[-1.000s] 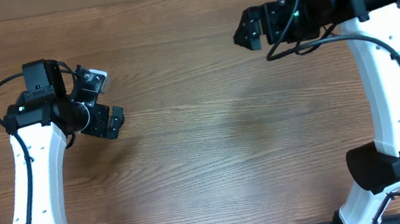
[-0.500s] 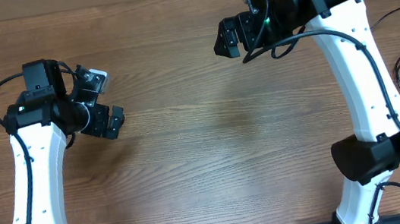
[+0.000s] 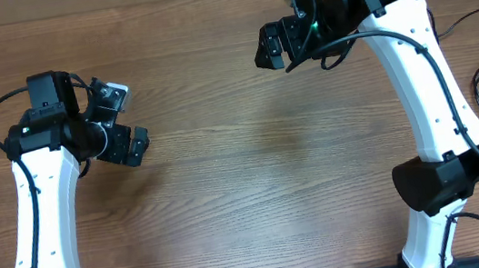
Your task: Untangle cables
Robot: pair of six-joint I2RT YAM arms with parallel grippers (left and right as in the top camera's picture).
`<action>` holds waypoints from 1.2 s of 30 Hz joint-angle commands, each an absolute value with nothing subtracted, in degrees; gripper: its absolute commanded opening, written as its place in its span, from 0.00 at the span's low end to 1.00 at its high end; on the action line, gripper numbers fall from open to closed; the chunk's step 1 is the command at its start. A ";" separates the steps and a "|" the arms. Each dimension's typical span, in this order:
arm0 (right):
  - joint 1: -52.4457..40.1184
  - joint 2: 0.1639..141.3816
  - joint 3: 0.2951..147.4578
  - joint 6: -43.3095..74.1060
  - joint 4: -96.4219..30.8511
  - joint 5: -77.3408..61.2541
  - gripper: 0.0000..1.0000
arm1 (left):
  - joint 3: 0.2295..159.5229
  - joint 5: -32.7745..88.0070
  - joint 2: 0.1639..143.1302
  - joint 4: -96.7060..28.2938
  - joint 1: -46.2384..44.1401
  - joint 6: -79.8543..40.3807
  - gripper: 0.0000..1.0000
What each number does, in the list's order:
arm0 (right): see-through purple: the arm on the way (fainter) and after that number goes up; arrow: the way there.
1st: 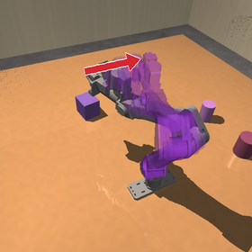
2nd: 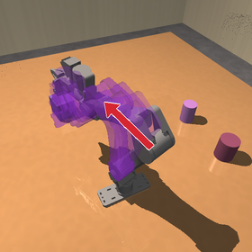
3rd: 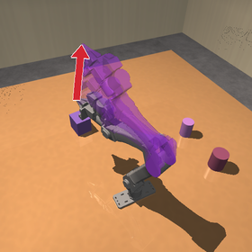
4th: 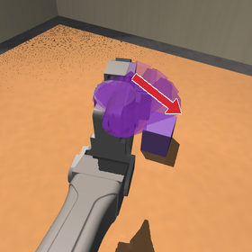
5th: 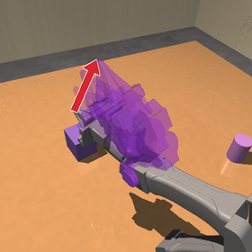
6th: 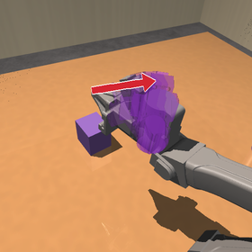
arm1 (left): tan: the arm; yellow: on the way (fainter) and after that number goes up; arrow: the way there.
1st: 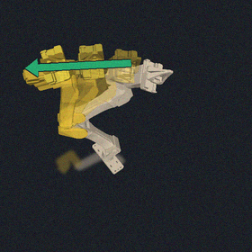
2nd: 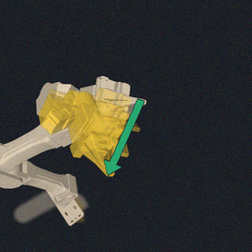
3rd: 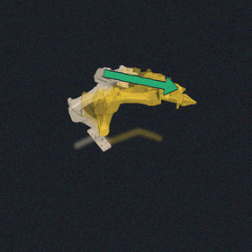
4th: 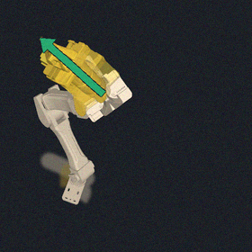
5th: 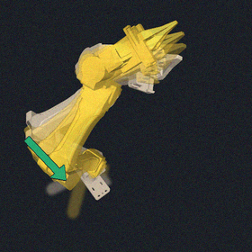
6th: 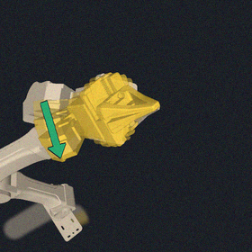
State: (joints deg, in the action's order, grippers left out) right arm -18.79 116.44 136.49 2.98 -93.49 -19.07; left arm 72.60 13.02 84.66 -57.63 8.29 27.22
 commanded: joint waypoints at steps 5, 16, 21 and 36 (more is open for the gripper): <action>-18.74 116.40 136.84 2.46 -92.82 -18.85 1.00 | 73.23 13.08 85.01 -57.58 8.60 28.12 1.00; -18.74 116.40 136.84 2.48 -91.61 -18.87 1.00 | 73.23 13.10 85.01 -57.60 8.60 28.12 1.00; -18.74 116.40 136.84 2.50 -91.61 -18.90 1.00 | 73.23 13.08 85.01 -57.60 8.60 28.12 1.00; -18.74 116.40 136.84 2.50 -91.61 -18.90 1.00 | 73.23 13.10 85.01 -57.58 8.60 28.12 1.00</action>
